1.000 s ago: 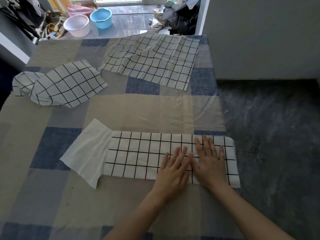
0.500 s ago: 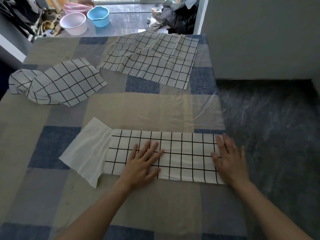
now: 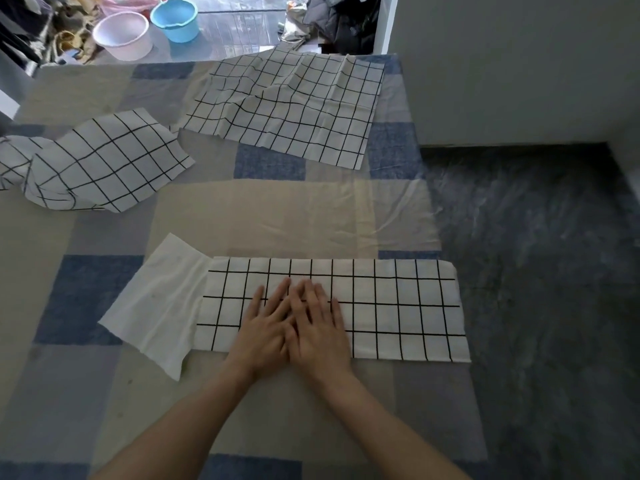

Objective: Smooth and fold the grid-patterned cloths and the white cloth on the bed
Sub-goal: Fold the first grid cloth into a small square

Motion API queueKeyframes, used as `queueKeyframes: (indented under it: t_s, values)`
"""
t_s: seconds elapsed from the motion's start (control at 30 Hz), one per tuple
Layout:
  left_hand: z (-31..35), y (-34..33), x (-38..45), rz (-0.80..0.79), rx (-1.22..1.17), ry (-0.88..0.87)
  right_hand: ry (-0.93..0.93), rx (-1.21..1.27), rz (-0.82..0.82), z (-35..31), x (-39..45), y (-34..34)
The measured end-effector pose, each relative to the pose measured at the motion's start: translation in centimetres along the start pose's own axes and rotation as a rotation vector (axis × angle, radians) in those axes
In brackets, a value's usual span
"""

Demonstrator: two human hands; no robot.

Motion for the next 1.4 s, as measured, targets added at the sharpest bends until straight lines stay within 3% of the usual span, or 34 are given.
queueKeyframes:
  t_s: [0.2,0.5,0.63,0.73,0.83,0.93,1.0,1.1,1.27,1.4]
  values:
    - [0.0,0.7,0.0,0.01,-0.026,0.013,-0.049,-0.112,-0.001,6.3,-0.6,1.5]
    - [-0.2,0.6,0.0,-0.033,-0.029,0.049,-0.374,-0.109,0.058,20.8,-5.6,7.2]
    - [-0.1,0.6,0.0,-0.043,-0.037,0.043,-0.566,-0.032,0.096,24.6,-8.2,8.4]
    - [0.1,0.7,0.0,-0.045,-0.033,0.035,-0.685,0.009,0.23,24.4,-8.3,10.3]
    - [0.1,0.8,0.1,-0.05,-0.006,0.044,-0.462,0.12,0.353,16.9,-3.7,12.3]
    - [0.0,0.8,0.0,-0.053,-0.02,0.051,-0.131,0.067,0.215,7.4,1.1,9.9]
    - [0.0,0.8,-0.1,-0.049,-0.031,0.048,-0.021,0.0,0.063,4.7,2.2,5.8]
    - [0.0,0.6,0.0,-0.034,-0.041,0.041,0.005,-0.111,-0.061,5.5,1.9,1.8]
    - [0.0,0.7,0.0,-0.043,-0.027,0.013,-0.056,-0.167,-0.012,9.2,1.1,3.4]
    - [-1.0,1.2,-0.4,0.028,-0.175,0.232,-0.07,-0.156,0.001,9.4,0.9,4.1]
Point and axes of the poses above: each hand's wrist, its own x-axis towards the middle knuckle, its own y-axis out of the back of the hand, z = x × y, the point moved 10 cm from there along x, towards the middle knuckle, and after that the axes turned 2 degrees about -y, right-handed, at the moved point
